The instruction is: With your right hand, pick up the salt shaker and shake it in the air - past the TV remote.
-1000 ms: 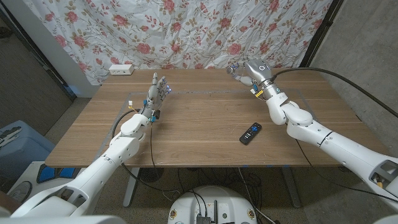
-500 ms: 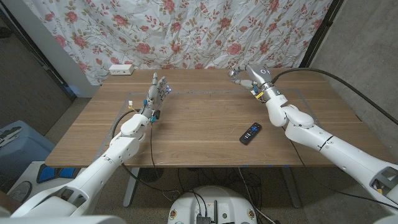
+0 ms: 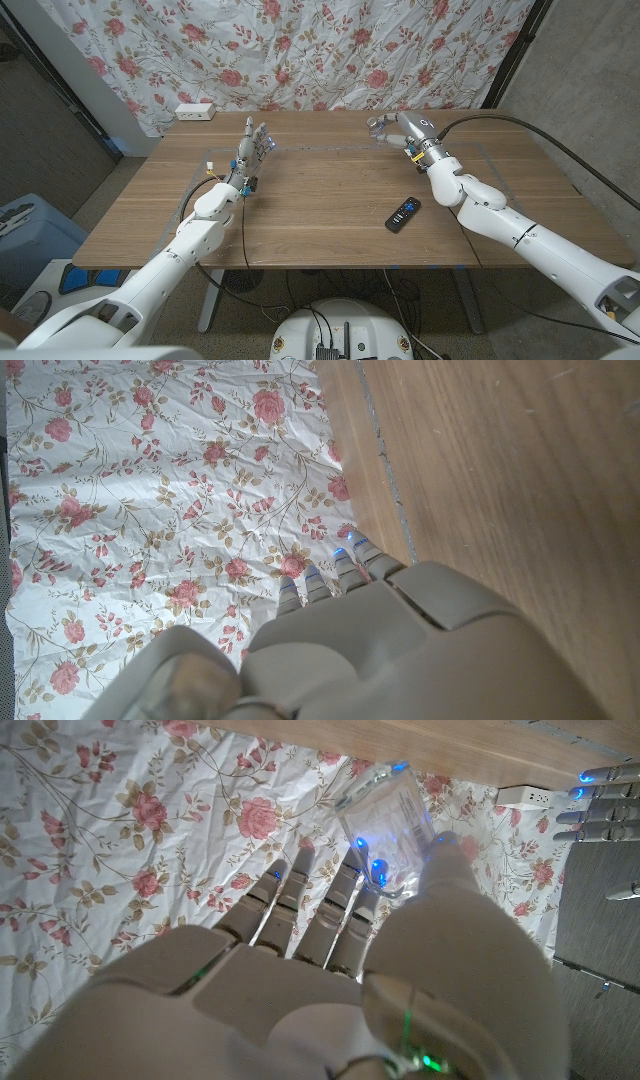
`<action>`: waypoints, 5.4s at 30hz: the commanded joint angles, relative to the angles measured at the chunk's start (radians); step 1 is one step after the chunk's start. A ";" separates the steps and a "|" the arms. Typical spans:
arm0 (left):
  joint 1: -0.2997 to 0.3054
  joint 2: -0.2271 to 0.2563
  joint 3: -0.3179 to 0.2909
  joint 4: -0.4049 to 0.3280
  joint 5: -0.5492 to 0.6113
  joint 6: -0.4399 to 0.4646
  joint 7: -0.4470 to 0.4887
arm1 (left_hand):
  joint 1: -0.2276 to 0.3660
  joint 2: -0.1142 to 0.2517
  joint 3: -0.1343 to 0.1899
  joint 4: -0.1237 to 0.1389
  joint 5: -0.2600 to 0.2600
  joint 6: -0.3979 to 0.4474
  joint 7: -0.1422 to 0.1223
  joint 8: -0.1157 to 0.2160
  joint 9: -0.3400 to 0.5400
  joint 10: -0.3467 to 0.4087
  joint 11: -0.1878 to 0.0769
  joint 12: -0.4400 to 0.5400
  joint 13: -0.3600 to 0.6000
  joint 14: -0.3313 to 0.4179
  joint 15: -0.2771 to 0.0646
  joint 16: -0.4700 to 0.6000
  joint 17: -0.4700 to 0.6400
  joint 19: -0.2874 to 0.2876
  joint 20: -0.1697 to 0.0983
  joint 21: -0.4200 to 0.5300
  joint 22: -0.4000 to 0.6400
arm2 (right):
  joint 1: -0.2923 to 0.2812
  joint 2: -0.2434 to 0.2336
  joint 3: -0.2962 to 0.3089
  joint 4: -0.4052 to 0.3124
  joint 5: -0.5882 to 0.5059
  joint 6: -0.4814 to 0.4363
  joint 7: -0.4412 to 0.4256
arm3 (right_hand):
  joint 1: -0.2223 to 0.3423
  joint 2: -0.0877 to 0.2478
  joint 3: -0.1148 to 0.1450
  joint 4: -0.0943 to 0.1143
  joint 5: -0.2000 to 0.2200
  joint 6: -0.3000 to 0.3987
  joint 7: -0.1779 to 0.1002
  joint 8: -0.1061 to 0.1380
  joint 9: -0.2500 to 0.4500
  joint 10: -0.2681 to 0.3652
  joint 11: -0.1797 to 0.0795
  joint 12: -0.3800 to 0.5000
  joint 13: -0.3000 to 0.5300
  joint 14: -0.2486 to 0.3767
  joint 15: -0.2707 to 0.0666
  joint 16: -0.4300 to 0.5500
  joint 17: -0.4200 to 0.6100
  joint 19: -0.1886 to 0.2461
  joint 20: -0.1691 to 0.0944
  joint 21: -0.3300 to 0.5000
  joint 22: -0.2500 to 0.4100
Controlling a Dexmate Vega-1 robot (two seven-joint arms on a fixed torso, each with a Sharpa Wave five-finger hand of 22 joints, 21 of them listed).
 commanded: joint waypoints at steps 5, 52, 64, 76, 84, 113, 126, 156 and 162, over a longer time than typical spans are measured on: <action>0.000 0.000 0.000 0.001 0.000 0.000 0.000 | -0.001 0.101 -0.007 0.001 0.007 0.004 -0.010 0.005 0.003 0.002 -0.008 0.004 0.004 0.001 -0.102 0.005 0.001 0.009 -0.024 -0.004 0.005 | -0.042 0.020 0.006 0.003 0.083 -0.030 0.016 | -0.033 0.028 0.002 -0.002 0.004 0.015 -0.010 0.004 0.002 -0.002 -0.001 0.001 0.002 0.011 -0.139 0.004 0.004 -0.001 -0.017 -0.001 0.002; 0.000 0.000 0.000 0.001 0.000 0.000 0.000 | -0.001 0.101 -0.007 0.001 0.007 0.004 -0.010 0.005 0.003 0.001 -0.009 0.004 0.004 0.001 -0.100 0.005 0.001 0.009 -0.024 -0.004 0.005 | -0.080 0.073 -0.034 0.087 0.211 -0.012 -0.015 | -0.038 0.035 0.009 -0.025 0.006 0.008 -0.010 -0.010 0.002 -0.016 -0.001 -0.005 -0.003 0.008 -0.148 0.006 0.009 -0.002 -0.014 0.000 0.002; 0.000 0.000 0.000 0.001 0.000 0.000 0.000 | -0.001 0.101 -0.008 0.001 0.007 0.004 -0.009 0.004 0.003 0.001 -0.007 0.004 0.004 0.001 -0.101 0.005 0.001 0.009 -0.024 -0.004 0.005 | -0.078 0.080 -0.046 0.115 0.217 0.009 -0.028 | -0.037 0.035 0.010 -0.030 0.005 0.007 -0.010 -0.013 0.002 -0.018 -0.001 -0.005 -0.006 0.006 -0.146 0.006 0.010 -0.002 -0.015 0.000 0.002; 0.000 0.000 0.000 0.001 0.000 0.000 0.000 | -0.001 0.101 -0.008 0.001 0.007 0.004 -0.010 0.004 0.003 0.001 -0.009 0.004 0.004 0.001 -0.101 0.005 0.001 0.009 -0.024 -0.004 0.005 | -0.074 0.086 -0.056 0.135 0.224 0.012 -0.023 | -0.035 0.033 0.011 -0.036 0.005 0.002 -0.010 -0.018 0.003 -0.019 -0.001 -0.005 -0.007 0.002 -0.146 0.006 0.011 -0.003 -0.014 0.000 0.002; 0.000 0.000 0.000 0.001 0.000 0.000 0.000 | -0.001 0.101 -0.008 0.001 0.007 0.004 -0.010 0.004 0.003 0.002 -0.007 0.004 0.004 0.001 -0.101 0.005 0.001 0.009 -0.023 -0.004 0.005 | -0.069 0.087 -0.059 0.146 0.232 0.019 -0.017 | -0.042 0.029 0.008 -0.036 0.004 -0.012 -0.010 -0.027 0.003 -0.029 -0.001 -0.008 -0.009 -0.001 -0.140 0.005 0.012 -0.003 -0.013 0.000 0.002; 0.000 0.000 0.000 0.000 0.000 0.000 0.000 | -0.001 0.101 -0.008 0.001 0.007 0.004 -0.011 0.004 0.003 0.001 -0.009 0.004 0.004 0.000 -0.101 0.005 0.001 0.009 -0.024 -0.004 0.005 | -0.026 0.077 -0.069 0.186 0.275 0.067 0.067 | -0.084 -0.014 -0.006 -0.039 0.004 -0.183 0.007 -0.106 0.010 -0.205 0.008 -0.029 -0.020 -0.083 -0.108 -0.037 0.009 -0.033 0.021 -0.006 0.001; 0.000 0.000 0.000 0.001 0.000 0.000 0.000 | -0.001 0.101 -0.008 0.001 0.007 0.004 -0.008 0.004 0.003 0.001 -0.008 0.004 0.004 0.000 -0.101 0.005 0.001 0.008 -0.024 -0.005 0.005 | -0.002 0.071 -0.073 0.204 0.290 0.100 0.116 | -0.124 -0.045 -0.020 -0.036 -0.008 -0.322 0.028 -0.144 0.012 -0.323 0.042 -0.033 -0.029 -0.160 -0.063 -0.081 -0.002 -0.082 0.057 -0.012 0.001; 0.000 0.000 0.000 0.001 0.000 0.000 0.000 | -0.001 0.101 -0.008 0.001 0.007 0.005 -0.009 0.005 0.003 0.002 -0.009 0.004 0.004 0.001 -0.100 0.005 0.001 0.009 -0.024 -0.004 0.005 | 0.049 0.066 -0.035 0.349 0.443 0.371 0.278 | -0.355 -0.110 -0.098 0.024 0.023 -0.683 0.073 -0.174 -0.009 -0.687 0.161 -0.042 -0.078 -0.407 0.079 -0.216 -0.029 -0.243 0.103 -0.011 0.000; 0.000 0.000 0.000 0.001 0.000 0.000 0.000 | -0.001 0.101 -0.008 0.001 0.007 0.005 -0.009 0.005 0.003 0.002 -0.008 0.004 0.004 0.001 -0.101 0.005 0.001 0.008 -0.024 -0.005 0.005 | 0.047 0.091 -0.002 0.381 0.511 0.410 0.281 | -0.393 -0.110 -0.108 0.037 0.020 -0.718 0.079 -0.174 -0.012 -0.725 0.171 -0.044 -0.087 -0.429 0.091 -0.229 -0.034 -0.234 0.089 -0.007 0.000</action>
